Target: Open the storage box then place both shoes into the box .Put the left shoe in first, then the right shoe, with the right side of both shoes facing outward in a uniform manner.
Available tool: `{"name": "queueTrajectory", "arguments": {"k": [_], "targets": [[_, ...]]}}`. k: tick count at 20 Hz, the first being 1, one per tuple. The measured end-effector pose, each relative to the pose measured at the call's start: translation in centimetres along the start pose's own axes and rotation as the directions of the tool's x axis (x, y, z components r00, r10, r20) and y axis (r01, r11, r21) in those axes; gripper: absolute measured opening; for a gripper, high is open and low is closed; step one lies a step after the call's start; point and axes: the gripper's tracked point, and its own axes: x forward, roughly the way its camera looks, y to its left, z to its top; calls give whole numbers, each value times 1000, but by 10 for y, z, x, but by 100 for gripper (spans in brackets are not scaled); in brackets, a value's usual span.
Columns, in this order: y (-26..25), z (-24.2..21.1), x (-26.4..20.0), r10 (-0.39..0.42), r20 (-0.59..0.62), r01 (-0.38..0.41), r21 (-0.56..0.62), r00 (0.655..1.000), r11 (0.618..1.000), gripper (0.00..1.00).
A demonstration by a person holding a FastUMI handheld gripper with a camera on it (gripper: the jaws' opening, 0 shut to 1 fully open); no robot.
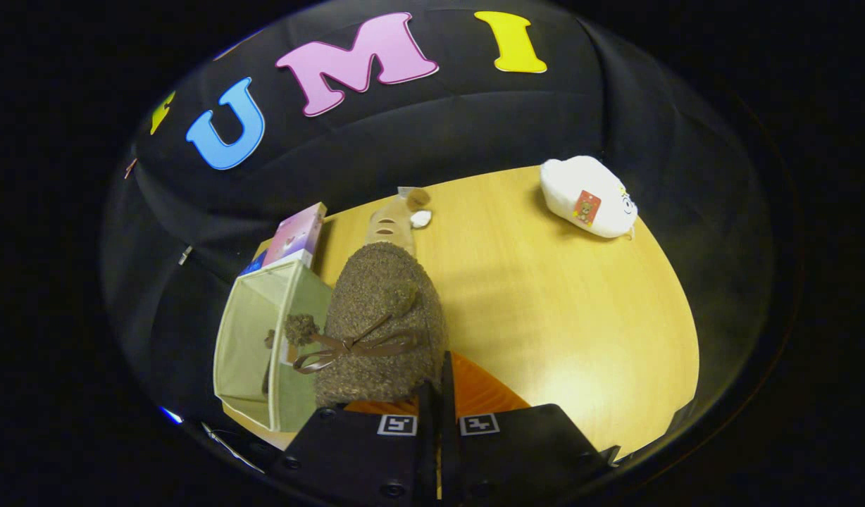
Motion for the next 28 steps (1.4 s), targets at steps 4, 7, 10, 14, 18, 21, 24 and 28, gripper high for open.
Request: {"name": "queueTrajectory", "arguments": {"k": [4,7,10,14,18,21,24,28], "targets": [[59,11,-13,47,27,-47,4,999,999,7],[98,17,-17,80,32,-82,50,996,995,7],[132,17,-13,87,26,-88,50,996,995,7],[177,11,6,96,6,-97,31,995,995,7],[198,-6,43,47,-33,-47,3,998,999,7],[203,-23,67,0,-74,0,-4,997,1000,7],[202,-34,81,-44,-86,43,-11,995,999,11],[207,-43,81,-49,-90,47,-21,995,999,25]]}}
